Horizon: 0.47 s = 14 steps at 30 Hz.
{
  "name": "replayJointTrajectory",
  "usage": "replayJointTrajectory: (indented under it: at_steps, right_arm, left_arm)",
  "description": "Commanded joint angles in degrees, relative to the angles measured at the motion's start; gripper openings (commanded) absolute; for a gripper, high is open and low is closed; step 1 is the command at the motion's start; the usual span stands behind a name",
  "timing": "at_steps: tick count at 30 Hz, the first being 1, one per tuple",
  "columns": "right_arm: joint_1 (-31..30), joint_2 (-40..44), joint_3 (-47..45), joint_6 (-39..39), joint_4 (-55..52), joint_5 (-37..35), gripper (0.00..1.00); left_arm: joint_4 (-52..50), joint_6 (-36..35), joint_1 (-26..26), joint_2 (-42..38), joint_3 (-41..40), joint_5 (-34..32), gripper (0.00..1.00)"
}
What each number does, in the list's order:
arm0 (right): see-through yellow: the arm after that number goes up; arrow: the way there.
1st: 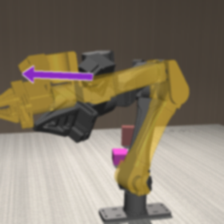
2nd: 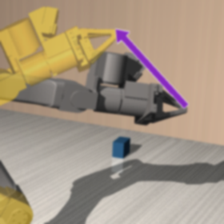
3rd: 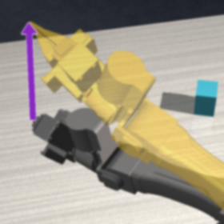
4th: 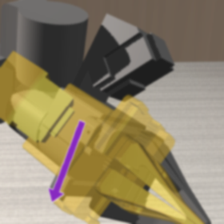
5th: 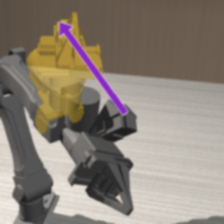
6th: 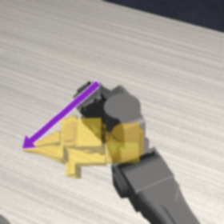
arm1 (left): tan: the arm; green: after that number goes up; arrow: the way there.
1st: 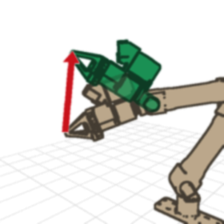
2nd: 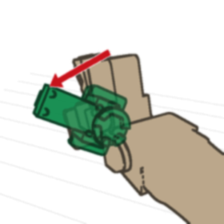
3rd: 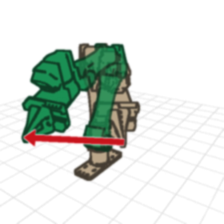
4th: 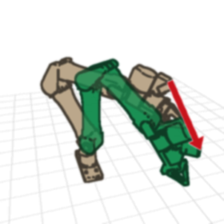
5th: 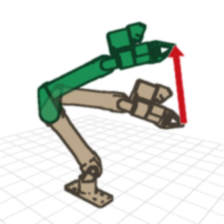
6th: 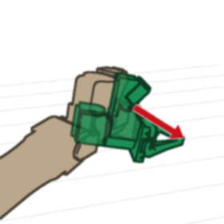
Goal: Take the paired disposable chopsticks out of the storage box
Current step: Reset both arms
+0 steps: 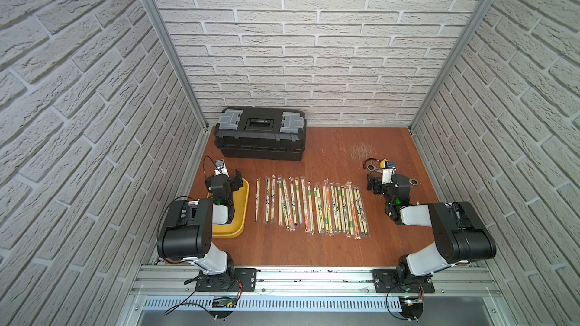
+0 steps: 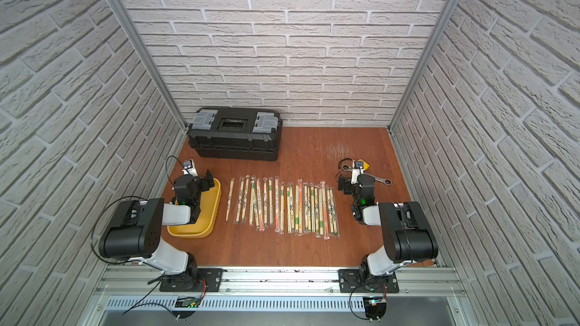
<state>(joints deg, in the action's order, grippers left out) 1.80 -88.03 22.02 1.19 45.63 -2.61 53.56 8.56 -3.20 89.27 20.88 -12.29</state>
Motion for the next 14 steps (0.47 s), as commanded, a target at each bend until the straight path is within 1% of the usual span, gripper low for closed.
replayJointTrajectory:
  at_steps: [1, 9, 14]
  right_arm:
    - [-0.44, 1.26, 0.65, -1.18, 2.34, 1.0, 0.99]
    - [-0.33, -0.37, 2.65, -1.56, 0.1, 2.04, 0.99]
    - [-0.39, 1.18, 1.26, -1.69, 1.06, 2.08, 0.99]
  left_arm:
    - [-0.29, -0.86, -0.1, 0.4, 0.56, 1.02, 0.98]
    - [-0.29, -0.87, -0.06, 0.46, 0.56, 1.04, 0.98]
    - [-0.28, -0.92, -0.07, 0.48, 0.56, 1.04, 0.98]
